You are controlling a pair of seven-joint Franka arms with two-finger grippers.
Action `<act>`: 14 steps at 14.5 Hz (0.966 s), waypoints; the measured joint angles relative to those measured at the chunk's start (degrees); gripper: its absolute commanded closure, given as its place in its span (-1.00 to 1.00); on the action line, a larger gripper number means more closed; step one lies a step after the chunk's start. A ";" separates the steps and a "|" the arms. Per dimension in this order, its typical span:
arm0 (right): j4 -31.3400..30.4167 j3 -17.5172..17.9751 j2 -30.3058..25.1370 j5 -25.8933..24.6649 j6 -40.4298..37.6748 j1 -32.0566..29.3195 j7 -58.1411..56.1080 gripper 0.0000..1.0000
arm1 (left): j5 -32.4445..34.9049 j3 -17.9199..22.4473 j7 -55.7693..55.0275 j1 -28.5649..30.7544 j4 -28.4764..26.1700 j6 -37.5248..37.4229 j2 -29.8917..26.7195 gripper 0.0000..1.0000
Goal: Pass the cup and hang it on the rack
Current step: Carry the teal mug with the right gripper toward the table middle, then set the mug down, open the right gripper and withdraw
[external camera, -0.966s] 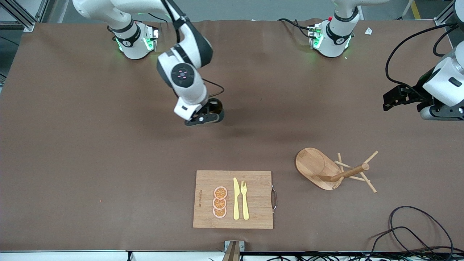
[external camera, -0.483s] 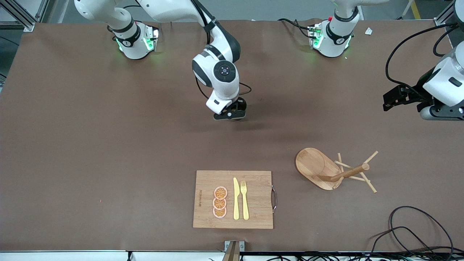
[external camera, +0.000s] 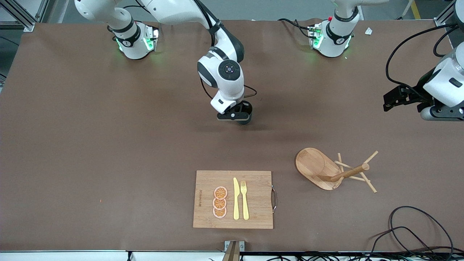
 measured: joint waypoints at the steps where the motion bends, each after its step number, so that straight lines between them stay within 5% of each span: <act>1: 0.00 0.00 0.39 -0.06 0.42 0.37 0.74 1.00 | 0.00 0.00 0.00 0.01 0.00 0.00 0.05 -1.00; 2: 0.00 0.00 0.78 -0.15 1.14 0.68 1.35 0.96 | 0.00 0.00 0.00 0.01 0.00 0.00 0.08 -1.00; 3: 0.01 0.00 1.10 -0.34 1.93 0.87 1.78 0.69 | 0.00 0.01 0.00 0.01 -0.01 0.00 0.12 -1.00; 5: 0.02 -0.06 1.61 -1.51 2.57 0.96 2.12 -0.99 | 0.00 0.00 -0.01 0.01 -0.04 0.00 0.37 -1.00; 10: 0.62 -0.72 1.73 -2.52 2.12 0.92 0.75 -1.00 | 0.00 -0.02 -0.02 -0.03 -0.04 0.00 1.10 -1.00; 14: 4.44 -1.02 -0.12 -2.51 -5.64 0.35 -1.07 -1.00 | 0.00 0.00 -0.02 0.00 -0.05 -0.03 1.11 -1.00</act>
